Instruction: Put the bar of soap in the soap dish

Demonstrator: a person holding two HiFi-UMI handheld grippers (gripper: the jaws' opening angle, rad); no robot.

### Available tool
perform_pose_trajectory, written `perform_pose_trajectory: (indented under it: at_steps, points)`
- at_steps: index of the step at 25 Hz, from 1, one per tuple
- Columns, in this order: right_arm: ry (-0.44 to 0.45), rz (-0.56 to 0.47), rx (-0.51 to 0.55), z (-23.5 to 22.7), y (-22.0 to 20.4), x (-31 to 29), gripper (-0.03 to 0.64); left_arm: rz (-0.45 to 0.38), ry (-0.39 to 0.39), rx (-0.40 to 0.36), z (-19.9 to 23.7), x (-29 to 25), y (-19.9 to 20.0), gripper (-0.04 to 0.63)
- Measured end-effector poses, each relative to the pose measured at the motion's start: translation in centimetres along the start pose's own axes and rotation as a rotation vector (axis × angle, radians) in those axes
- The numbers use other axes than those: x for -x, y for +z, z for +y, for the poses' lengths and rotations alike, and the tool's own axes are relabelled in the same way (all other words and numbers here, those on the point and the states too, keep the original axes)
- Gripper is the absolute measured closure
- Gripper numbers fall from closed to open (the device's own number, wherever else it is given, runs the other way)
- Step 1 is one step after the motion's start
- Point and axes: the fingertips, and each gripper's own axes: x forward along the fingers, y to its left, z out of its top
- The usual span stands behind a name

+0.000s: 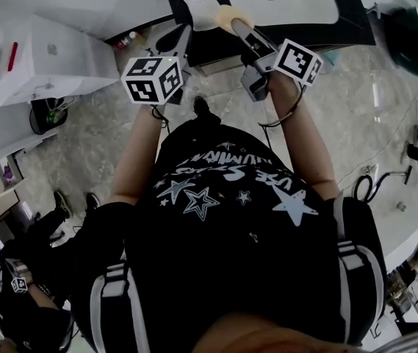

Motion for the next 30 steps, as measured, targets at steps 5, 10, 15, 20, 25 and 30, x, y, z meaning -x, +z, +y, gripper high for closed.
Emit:
perform_pose_trajectory:
  at_steps: [5, 10, 15, 20, 25, 30]
  points:
    - [-0.031, 0.024, -0.008, -0.7, 1.1, -3.7, 0.488, -0.003, -0.003, 0.027, 2.8, -1.8, 0.9, 0.584]
    - [-0.053, 0.032, 0.014, 0.0, 1.9, -4.3, 0.488, -0.019, -0.006, 0.027, 2.9, -1.5, 2.0, 0.584]
    - [-0.051, 0.027, 0.056, 0.1, 2.4, -4.8, 0.488, -0.024, 0.004, 0.033, 3.6, -1.3, 2.2, 0.584]
    - [-0.064, 0.064, 0.120, -1.0, 2.8, -5.2, 0.488, -0.021, 0.014, 0.041, 3.6, -1.8, 2.0, 0.584]
    - [-0.096, 0.120, 0.186, -2.7, 3.3, -6.0, 0.488, -0.008, 0.047, 0.045, 3.7, -2.9, 1.8, 0.584]
    - [-0.078, 0.200, 0.315, -3.4, 4.0, -7.9, 0.488, -0.006, 0.106, 0.059, 4.3, -3.8, 1.8, 0.584]
